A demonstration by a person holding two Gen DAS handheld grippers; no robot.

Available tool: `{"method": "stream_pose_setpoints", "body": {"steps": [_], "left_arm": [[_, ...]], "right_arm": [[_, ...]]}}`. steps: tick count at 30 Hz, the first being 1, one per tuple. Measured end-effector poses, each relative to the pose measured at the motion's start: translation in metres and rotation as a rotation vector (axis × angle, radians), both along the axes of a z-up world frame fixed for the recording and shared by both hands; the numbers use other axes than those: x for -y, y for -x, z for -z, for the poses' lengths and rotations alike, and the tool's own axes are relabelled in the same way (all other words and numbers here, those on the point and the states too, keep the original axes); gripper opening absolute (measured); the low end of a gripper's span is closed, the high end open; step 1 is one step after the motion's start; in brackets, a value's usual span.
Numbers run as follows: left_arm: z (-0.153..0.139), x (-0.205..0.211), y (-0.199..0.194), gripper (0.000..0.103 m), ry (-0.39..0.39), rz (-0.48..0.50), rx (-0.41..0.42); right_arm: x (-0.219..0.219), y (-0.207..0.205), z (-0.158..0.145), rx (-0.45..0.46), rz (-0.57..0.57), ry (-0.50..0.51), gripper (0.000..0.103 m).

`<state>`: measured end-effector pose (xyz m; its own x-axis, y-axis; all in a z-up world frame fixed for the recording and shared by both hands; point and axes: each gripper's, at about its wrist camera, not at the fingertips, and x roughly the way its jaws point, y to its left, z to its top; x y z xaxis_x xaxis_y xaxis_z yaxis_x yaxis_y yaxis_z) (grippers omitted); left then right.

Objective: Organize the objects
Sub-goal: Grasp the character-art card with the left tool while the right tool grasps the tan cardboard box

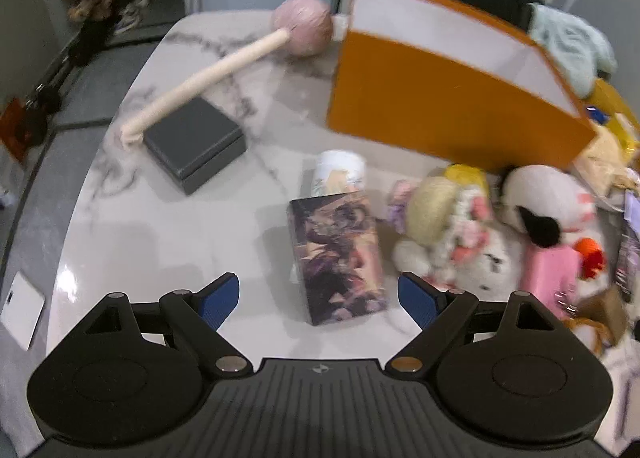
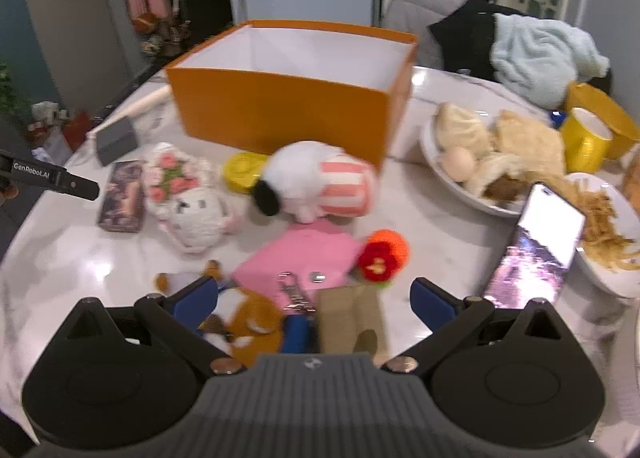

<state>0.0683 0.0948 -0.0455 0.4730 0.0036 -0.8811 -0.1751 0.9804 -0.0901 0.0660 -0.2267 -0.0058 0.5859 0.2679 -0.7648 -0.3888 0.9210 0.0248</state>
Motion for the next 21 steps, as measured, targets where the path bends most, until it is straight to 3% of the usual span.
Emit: {"method": "stream_pose_setpoints", "body": {"steps": [4,7,10,12,15,21], "left_arm": [[0.017,0.005,-0.005,0.102,-0.079,-0.035,-0.018],[0.021,0.012,-0.003,0.102,-0.12,-0.025,-0.002],[0.021,0.015,-0.003,0.102,-0.113,-0.011,0.011],[0.021,0.018,-0.005,0.102,-0.102,0.007,0.024],[0.025,0.025,-0.008,0.102,-0.135,0.018,0.019],[0.03,0.024,-0.014,0.102,-0.105,-0.005,0.039]], "right_arm": [[0.014,-0.008,0.002,-0.017,0.023,-0.041,0.102],[0.015,-0.01,0.008,-0.027,0.029,-0.027,0.093],[0.011,-0.012,0.014,-0.03,0.033,0.009,0.078],[0.007,-0.014,0.018,-0.035,0.037,0.02,0.076],[0.004,-0.017,0.022,-0.052,0.03,0.017,0.064],[-0.006,-0.017,0.029,-0.04,0.01,0.059,0.062]]}}
